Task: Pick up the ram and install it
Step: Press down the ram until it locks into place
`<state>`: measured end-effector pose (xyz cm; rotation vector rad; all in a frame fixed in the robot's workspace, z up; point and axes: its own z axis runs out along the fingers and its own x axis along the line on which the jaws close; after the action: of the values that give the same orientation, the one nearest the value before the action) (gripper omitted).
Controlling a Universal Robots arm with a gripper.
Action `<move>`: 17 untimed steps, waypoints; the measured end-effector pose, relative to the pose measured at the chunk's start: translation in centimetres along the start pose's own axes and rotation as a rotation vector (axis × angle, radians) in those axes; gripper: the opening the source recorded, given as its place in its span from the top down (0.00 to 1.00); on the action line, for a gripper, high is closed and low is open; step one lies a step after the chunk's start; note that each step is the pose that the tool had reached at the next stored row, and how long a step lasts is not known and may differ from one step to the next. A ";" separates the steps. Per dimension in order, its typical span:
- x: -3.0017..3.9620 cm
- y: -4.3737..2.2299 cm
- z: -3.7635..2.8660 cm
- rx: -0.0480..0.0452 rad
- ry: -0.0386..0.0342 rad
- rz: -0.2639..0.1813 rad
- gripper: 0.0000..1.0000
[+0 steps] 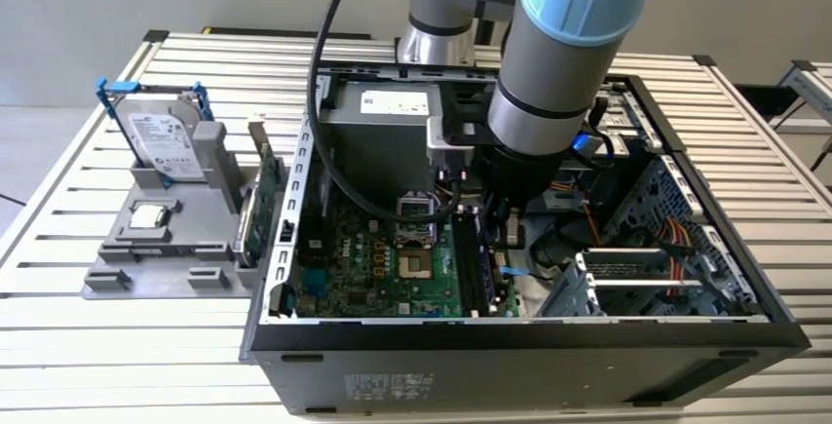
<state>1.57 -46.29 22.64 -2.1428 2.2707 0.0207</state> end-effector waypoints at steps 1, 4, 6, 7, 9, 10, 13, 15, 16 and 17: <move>0.00 0.00 -0.01 0.0000 0.0001 0.000 1.00; 0.00 0.00 0.00 0.0000 0.0000 0.000 1.00; 0.00 0.00 0.00 0.0000 0.0000 0.000 1.00; 0.00 0.00 0.00 0.0000 0.0001 0.000 1.00; 0.00 0.00 0.00 0.0000 0.0001 0.000 1.00; 0.00 0.00 0.00 0.0000 0.0000 0.000 1.00; 0.00 0.00 0.00 0.0000 0.0001 0.000 1.00; 0.00 0.00 0.00 0.0000 0.0001 0.000 1.00; 0.00 0.00 0.00 0.0000 0.0001 0.000 1.00; 0.00 0.00 0.00 0.0000 0.0000 0.000 1.00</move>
<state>1.57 -46.29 22.64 -2.1428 2.2707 0.0206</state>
